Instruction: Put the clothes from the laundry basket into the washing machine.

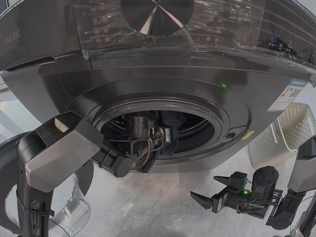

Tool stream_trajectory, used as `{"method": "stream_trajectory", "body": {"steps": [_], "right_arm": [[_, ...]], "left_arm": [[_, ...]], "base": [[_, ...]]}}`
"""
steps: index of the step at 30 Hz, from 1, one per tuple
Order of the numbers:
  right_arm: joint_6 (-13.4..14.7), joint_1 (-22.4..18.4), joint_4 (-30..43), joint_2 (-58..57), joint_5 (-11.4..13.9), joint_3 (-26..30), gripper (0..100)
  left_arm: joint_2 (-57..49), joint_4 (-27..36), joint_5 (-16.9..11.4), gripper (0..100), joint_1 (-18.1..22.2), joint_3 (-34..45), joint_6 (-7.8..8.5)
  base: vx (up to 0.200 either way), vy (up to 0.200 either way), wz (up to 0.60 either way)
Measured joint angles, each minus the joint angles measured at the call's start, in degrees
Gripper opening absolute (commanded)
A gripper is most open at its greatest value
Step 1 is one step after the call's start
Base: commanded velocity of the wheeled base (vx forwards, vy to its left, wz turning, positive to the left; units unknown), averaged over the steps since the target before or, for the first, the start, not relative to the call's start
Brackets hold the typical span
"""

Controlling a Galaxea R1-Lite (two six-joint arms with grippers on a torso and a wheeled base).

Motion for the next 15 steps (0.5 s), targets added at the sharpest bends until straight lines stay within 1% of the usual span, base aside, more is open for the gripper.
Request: {"method": "stream_trajectory", "body": {"steps": [8,15], "right_arm": [[0.0,-0.13,0.02,-0.13,0.0,-0.76,100],[0.0,-0.39,0.02,-0.15,0.0,-1.41,100]], "left_arm": [[3.19,-2.27,2.0,0,0.44,-13.4,-1.74],[6.83,-3.06,3.01,0,0.96,-23.16,-2.35]], "base": [[0.0,0.0,0.0],[0.0,0.0,0.0]]}}
